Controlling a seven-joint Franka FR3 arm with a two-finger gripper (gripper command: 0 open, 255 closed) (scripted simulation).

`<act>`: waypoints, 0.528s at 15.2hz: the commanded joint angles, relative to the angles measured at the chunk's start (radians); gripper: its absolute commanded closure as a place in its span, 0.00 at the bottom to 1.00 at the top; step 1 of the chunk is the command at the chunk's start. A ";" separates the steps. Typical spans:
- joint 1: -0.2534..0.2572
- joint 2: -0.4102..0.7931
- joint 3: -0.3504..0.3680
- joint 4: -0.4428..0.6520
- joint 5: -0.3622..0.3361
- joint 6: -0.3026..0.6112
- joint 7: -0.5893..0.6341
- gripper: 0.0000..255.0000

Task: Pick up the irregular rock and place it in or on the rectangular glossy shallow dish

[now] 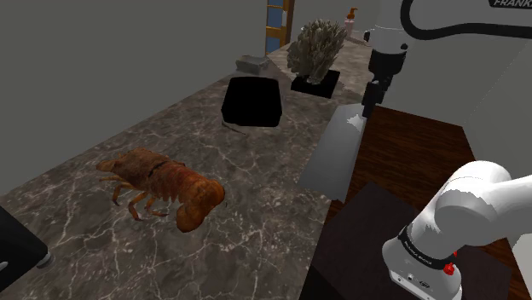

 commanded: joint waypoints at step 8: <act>0.094 0.223 -0.036 0.099 0.046 0.159 -0.196 0.00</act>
